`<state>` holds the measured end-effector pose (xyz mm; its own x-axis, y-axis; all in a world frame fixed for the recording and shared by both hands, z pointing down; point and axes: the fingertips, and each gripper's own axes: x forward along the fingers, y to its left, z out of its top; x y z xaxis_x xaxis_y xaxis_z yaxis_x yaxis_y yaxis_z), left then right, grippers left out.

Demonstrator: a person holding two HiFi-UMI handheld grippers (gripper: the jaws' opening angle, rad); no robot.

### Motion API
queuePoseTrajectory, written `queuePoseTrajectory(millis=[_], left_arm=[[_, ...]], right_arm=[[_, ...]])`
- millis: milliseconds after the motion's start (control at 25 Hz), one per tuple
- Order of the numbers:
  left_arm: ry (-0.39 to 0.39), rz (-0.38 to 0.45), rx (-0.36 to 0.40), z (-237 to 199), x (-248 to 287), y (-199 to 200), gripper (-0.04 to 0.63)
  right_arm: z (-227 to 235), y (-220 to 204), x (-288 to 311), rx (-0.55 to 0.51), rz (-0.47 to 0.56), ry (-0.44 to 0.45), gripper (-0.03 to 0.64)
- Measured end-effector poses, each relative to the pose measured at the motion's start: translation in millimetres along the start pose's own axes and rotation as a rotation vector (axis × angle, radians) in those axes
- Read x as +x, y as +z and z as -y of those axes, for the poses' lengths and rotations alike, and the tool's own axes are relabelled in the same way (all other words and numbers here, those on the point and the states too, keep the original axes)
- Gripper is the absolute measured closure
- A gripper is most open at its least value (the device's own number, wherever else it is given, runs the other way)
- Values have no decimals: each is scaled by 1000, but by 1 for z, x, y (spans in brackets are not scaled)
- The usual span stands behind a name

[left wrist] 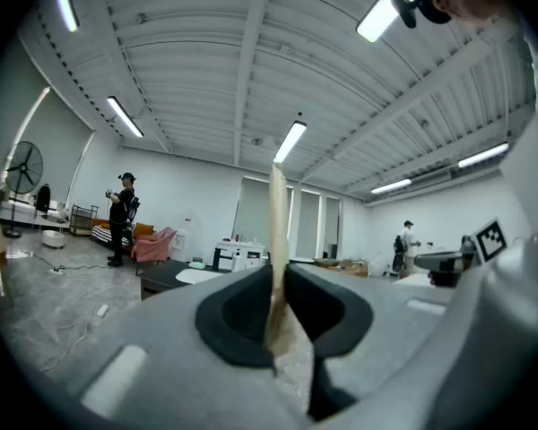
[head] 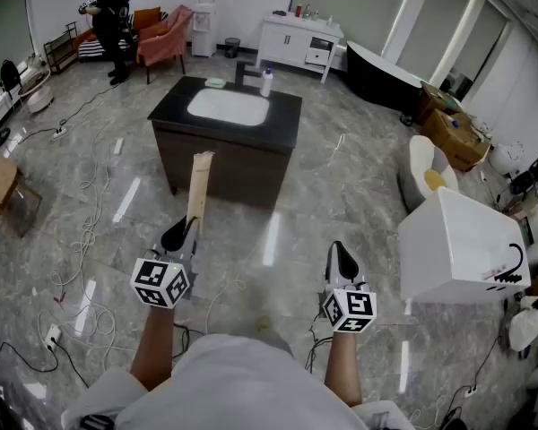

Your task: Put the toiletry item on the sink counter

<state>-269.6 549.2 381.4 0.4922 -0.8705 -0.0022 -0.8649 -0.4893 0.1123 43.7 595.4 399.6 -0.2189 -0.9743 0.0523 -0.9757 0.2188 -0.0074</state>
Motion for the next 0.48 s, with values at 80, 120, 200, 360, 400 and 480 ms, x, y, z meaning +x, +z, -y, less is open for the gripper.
queuePoseTrajectory(millis=[80,120,200,360,400,480], left_arm=[[1,5,1,-1,3,0,548],[1,6,2,-2,4,0,548],[1,9,3,-1,4,-1,548],[-2,11,6,2,2,-2,548],[-2,12,7,3,2,-1,548],[-3,16,11,4,3,1,548]], right_arm=[[1,0,4,1,6,1,612],[1,0,6,1,8,1,612],[2,0,5,0,11,0,612],[1,-1,2,2,18,-2,612],[1,0,2,1,19,-1,612],[1,1,2,-2,24,2,612]])
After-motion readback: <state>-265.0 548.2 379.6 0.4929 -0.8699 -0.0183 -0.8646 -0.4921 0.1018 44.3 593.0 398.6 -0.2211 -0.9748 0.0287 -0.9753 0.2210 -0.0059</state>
